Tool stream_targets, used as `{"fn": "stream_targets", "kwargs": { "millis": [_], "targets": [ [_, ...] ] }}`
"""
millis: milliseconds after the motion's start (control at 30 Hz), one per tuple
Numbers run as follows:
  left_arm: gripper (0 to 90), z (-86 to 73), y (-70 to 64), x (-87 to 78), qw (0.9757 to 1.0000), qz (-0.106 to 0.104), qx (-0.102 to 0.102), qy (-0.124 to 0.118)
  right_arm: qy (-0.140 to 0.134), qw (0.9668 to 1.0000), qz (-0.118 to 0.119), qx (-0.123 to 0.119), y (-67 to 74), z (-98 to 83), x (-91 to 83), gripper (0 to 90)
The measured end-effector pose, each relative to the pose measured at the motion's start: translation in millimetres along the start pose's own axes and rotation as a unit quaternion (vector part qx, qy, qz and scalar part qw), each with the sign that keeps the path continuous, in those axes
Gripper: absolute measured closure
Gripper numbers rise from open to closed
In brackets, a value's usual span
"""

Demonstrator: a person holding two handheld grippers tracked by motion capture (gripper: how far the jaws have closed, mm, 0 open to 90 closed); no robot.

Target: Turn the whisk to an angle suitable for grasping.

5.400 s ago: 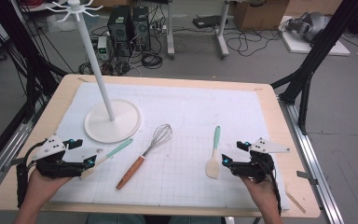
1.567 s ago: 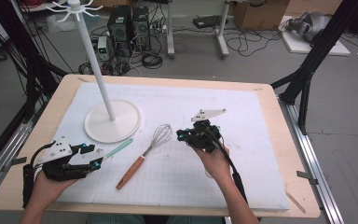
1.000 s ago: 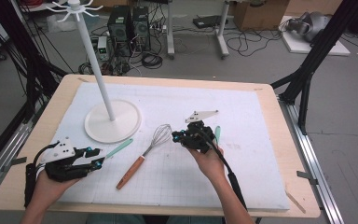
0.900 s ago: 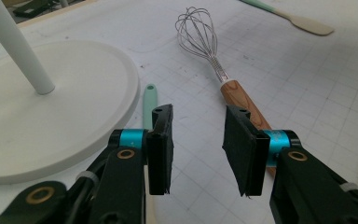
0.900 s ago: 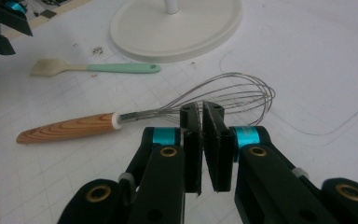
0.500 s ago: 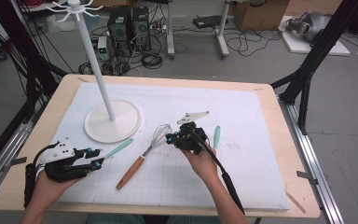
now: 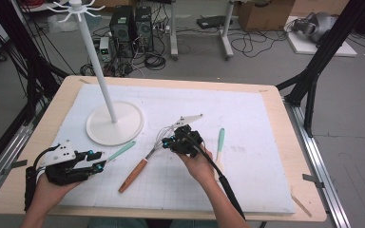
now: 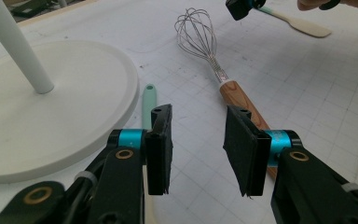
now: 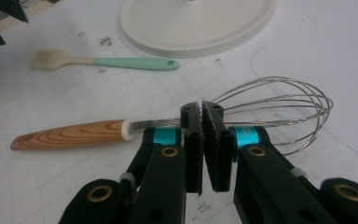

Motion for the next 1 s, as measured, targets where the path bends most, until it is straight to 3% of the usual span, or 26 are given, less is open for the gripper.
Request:
{"fn": "stream_targets", "kwargs": {
  "millis": [433, 1000],
  "targets": [
    [60.3, -0.2, 0.4, 0.1, 1.0000, 0.000, -0.003, -0.002, 0.016, 0.9999, -0.004, -0.004, 0.6, -2.1, 13.8, 86.7],
    [59.5, -0.3, 0.3, 0.0, 1.0000, 0.000, -0.003, -0.002, 0.023, 0.9997, -0.011, 0.003, -3.5, -6.7, 17.6, 86.7]
  ]
}}
Point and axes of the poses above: each handheld gripper's, and its own axes: x roughly forward along the jaws, z roughly out of its top, y roughly to its left, the point moved 6 cm from there along x, roughly forward along the jaws, and after that the axes turned 1 degree about z, right-handed, at the moved point
